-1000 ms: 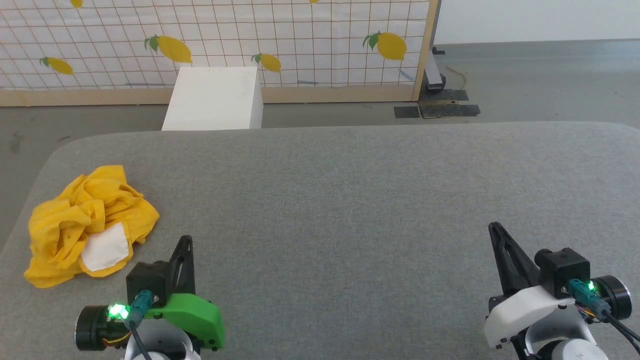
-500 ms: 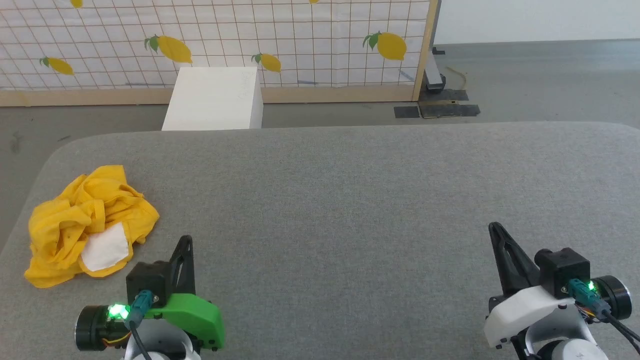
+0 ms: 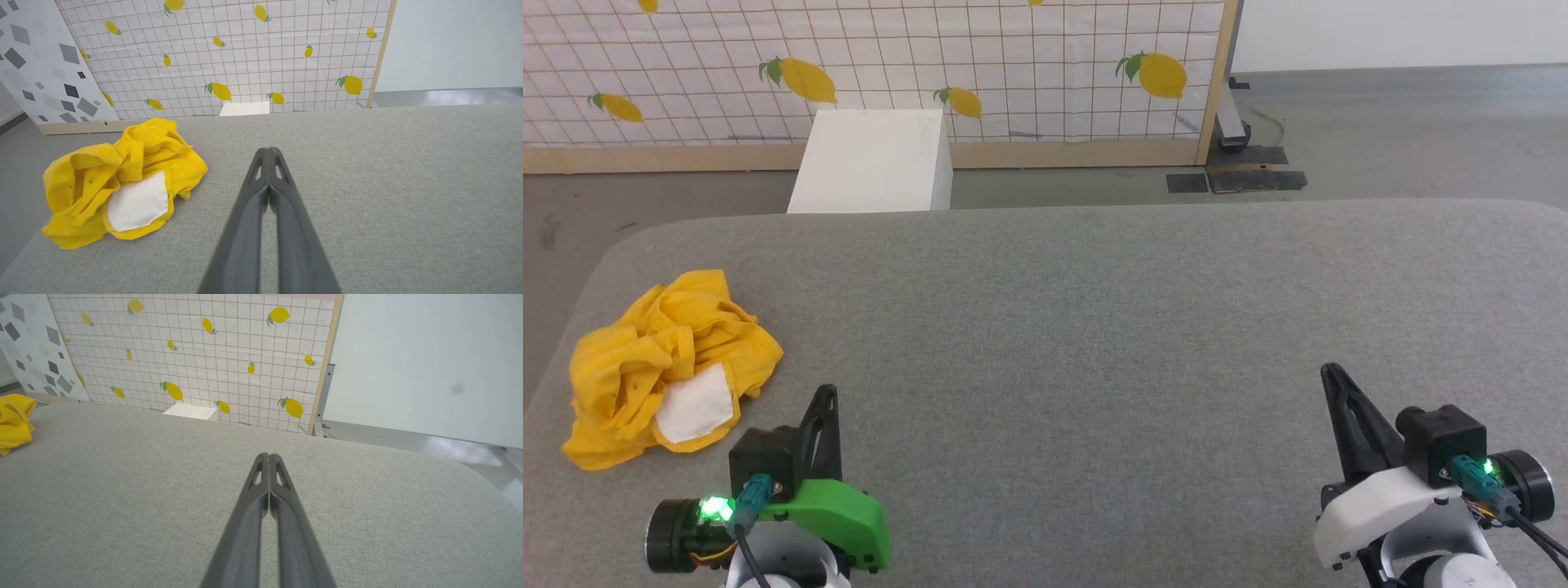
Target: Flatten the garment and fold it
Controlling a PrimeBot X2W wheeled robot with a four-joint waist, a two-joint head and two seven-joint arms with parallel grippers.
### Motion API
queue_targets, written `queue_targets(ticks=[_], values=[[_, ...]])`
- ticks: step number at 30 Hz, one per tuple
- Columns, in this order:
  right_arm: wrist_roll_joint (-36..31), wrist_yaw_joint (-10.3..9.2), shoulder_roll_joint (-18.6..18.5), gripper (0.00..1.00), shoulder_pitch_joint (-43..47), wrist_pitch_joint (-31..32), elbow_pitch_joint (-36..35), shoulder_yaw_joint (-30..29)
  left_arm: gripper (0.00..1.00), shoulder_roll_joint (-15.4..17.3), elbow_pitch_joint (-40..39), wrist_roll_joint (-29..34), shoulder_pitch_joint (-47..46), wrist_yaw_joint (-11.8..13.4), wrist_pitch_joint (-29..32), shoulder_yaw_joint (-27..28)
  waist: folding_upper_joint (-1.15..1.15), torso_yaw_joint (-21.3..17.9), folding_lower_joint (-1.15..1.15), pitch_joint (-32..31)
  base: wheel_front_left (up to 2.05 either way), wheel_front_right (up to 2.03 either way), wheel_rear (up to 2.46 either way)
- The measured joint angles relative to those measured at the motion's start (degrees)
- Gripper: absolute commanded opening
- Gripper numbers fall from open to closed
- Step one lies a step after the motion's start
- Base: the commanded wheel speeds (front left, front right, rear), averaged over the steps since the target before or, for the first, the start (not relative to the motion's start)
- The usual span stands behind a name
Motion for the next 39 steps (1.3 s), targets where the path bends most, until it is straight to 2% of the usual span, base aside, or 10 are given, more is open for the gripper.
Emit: queue_targets(ticks=[16, 17, 20, 21, 22, 39], values=[[0.0, 0.0, 0.0, 0.0, 0.0, 0.0, 0.0, -0.02, 0.0, 0.0, 0.0, 0.0, 0.0, 0.0, 0.0, -0.01, 0.0, 0.0, 0.0, 0.0, 0.0, 0.0, 0.0], [-0.01, 0.0, 0.0, 1.0, 0.01, 0.0, 0.01, -0.03, 1.0, 0.0, -0.01, -0.02, 0.03, -0.01, 0.0, -0.03, 0.0, 0.0, 0.0, 0.0, 0.0, 0.0, 0.0], [-0.02, 0.0, 0.0, 1.0, 0.02, 0.01, 0.04, -0.07, 1.0, 0.0, -0.01, -0.07, 0.07, -0.01, 0.0, -0.11, 0.0, 0.0, 0.0, 0.0, 0.0, 0.0, 0.0], [-0.02, 0.0, 0.0, 0.0, 0.02, 0.0, 0.04, -0.07, 0.0, 0.0, -0.01, -0.08, 0.08, -0.01, 0.0, -0.14, 0.0, 0.0, 0.0, 0.01, 0.0, 0.0, 0.0], [-0.02, 0.0, 0.0, 1.0, 0.02, 0.0, 0.04, -0.08, 1.0, 0.0, -0.01, -0.08, 0.08, -0.01, 0.0, -0.18, 0.0, -0.01, 0.0, 0.01, 0.0, 0.0, 0.0], [1.74, 0.0, 0.0, 1.0, 0.02, -1.54, 0.88, -1.79, 1.0, 0.0, -0.3, -0.74, 0.08, -0.55, -1.53, 0.01, 0.0, 0.25, 0.0, 0.45, 0.0, 0.0, 0.0]])
